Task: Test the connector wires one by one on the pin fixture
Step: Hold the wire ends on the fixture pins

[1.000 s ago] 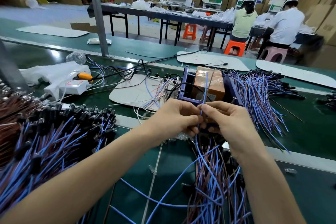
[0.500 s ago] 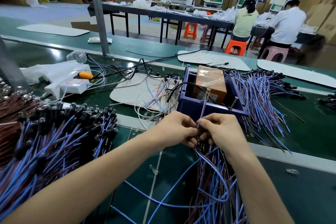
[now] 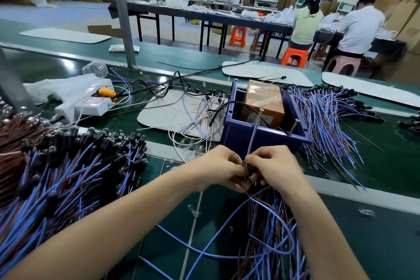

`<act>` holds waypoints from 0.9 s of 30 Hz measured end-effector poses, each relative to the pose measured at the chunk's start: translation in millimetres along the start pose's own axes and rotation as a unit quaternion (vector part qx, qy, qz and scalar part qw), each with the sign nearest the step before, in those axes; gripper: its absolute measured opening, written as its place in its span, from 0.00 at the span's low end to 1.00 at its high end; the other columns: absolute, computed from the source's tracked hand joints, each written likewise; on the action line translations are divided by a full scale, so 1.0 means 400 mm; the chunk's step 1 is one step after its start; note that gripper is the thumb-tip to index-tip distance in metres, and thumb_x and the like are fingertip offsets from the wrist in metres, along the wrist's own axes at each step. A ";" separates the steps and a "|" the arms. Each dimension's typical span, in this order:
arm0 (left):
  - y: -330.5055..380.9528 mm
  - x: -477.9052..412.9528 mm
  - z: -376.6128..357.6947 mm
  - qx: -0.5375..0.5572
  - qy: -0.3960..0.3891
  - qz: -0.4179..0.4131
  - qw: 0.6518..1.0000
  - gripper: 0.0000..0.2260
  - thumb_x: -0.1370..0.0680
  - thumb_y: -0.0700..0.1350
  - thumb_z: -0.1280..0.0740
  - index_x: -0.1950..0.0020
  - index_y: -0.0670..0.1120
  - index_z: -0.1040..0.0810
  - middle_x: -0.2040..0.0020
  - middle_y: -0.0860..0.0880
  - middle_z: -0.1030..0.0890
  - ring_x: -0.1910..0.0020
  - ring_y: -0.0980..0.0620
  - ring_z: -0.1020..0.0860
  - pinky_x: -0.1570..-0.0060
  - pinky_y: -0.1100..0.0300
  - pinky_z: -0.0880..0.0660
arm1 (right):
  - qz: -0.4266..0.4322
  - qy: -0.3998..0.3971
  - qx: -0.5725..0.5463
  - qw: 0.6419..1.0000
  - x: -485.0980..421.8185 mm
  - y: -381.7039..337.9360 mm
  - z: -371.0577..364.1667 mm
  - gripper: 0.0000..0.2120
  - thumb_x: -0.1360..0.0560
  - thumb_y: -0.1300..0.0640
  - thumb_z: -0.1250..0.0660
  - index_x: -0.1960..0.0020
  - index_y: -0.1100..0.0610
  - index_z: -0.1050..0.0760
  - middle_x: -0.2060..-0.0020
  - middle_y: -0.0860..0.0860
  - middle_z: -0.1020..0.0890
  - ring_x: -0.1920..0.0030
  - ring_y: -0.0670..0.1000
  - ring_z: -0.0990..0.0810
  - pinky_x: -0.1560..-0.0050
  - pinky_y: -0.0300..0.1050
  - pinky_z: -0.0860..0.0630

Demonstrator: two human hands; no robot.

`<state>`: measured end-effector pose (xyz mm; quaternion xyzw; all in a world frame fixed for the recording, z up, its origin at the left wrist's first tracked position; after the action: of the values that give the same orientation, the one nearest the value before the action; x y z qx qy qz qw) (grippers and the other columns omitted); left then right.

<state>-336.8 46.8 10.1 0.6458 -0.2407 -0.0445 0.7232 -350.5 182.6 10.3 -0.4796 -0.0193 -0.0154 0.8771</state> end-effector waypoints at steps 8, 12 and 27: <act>-0.004 -0.001 -0.002 0.016 -0.011 0.018 1.000 0.10 0.22 0.31 0.38 0.62 0.40 0.27 0.73 0.46 0.21 0.74 0.55 0.20 0.71 0.65 0.22 | 0.018 0.018 -0.044 0.999 -0.004 0.000 0.001 0.07 0.28 0.64 0.32 0.61 0.54 0.20 0.73 0.52 0.18 0.76 0.46 0.23 0.71 0.40 0.31; -0.003 0.000 -0.008 0.024 -0.019 0.022 0.999 0.08 0.22 0.31 0.39 0.60 0.39 0.27 0.69 0.43 0.22 0.73 0.55 0.20 0.70 0.64 0.21 | 0.044 0.077 -0.091 0.992 -0.005 -0.004 0.006 0.07 0.26 0.62 0.30 0.61 0.54 0.21 0.71 0.51 0.17 0.77 0.46 0.24 0.74 0.39 0.30; -0.013 -0.008 -0.001 0.033 0.039 -0.025 0.998 0.08 0.23 0.28 0.41 0.50 0.38 0.28 0.62 0.40 0.22 0.74 0.54 0.21 0.70 0.64 0.22 | -0.014 0.161 -0.134 0.978 -0.014 0.020 0.036 0.08 0.25 0.63 0.43 0.62 0.58 0.30 0.77 0.53 0.20 0.80 0.50 0.26 0.78 0.40 0.35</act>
<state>-338.2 47.7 4.0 0.6768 -0.1970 -0.0294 0.7087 -356.2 199.2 11.1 -0.5834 0.1177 -0.1070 0.7965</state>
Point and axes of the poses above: each hand's wrist, its own x-axis away from the middle knuckle, its own z-axis out of the back of the hand, y = z × x, the point moved 2 cm from there along -x, towards the middle knuckle
